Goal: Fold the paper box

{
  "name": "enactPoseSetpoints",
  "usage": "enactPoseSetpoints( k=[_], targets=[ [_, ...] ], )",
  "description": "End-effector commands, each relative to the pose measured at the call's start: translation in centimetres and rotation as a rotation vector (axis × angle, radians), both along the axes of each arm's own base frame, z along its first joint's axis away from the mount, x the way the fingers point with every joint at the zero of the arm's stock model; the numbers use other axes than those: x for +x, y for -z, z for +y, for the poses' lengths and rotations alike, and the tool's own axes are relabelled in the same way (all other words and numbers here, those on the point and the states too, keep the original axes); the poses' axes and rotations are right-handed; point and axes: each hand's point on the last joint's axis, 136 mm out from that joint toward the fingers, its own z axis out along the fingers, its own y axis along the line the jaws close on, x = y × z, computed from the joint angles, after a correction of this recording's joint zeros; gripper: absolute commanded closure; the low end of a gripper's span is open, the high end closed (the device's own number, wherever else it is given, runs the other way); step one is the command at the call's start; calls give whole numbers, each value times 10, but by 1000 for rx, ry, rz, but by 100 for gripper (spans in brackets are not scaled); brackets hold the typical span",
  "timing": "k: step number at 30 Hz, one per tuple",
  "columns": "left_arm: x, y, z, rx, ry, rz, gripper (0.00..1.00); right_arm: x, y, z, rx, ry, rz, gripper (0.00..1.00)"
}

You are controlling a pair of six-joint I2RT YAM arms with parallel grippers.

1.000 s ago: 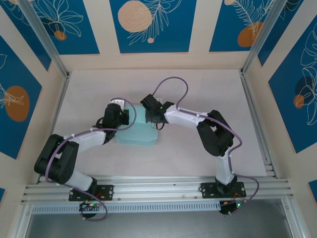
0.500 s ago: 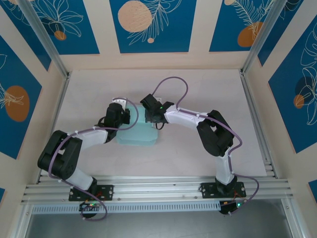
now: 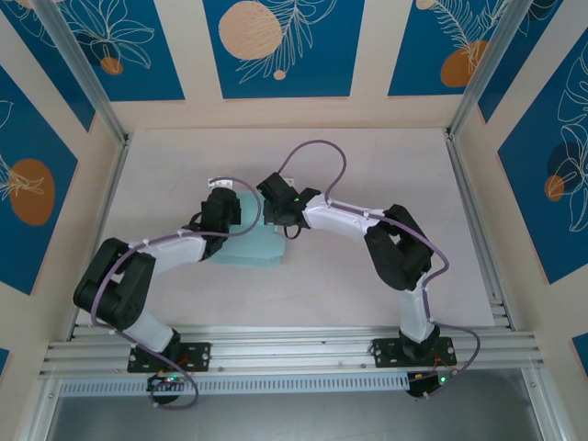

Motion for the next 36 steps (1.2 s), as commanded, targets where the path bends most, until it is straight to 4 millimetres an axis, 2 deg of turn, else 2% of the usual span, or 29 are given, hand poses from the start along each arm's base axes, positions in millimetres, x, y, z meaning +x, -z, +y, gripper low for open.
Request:
enactPoseSetpoints(
  k=[1, 10, 18, 22, 29, 33, 36],
  targets=[
    [1, 1, 52, 55, -293, -15, 98, -10, 12, -9, -57, 23, 68, 100],
    [-1, 10, 57, 96, -311, 0, 98, -10, 15, -4, -42, 16, 79, 100],
    [1, 16, 16, -26, -64, 32, 71, -5, 13, -5, -42, 20, 77, 100],
    [-12, 20, 6, -61, 12, 75, 59, -4, 13, -8, -33, 29, 86, 100],
    [-42, 22, 16, -79, 17, 122, 47, -1, 11, -8, -24, 29, 81, 100],
    [-56, 28, 10, -131, 51, 160, 41, 0, 10, -7, -21, 30, 76, 100],
    [-63, 32, 8, -154, 59, 185, 39, 0, 10, -7, -22, 33, 75, 100]
  ],
)
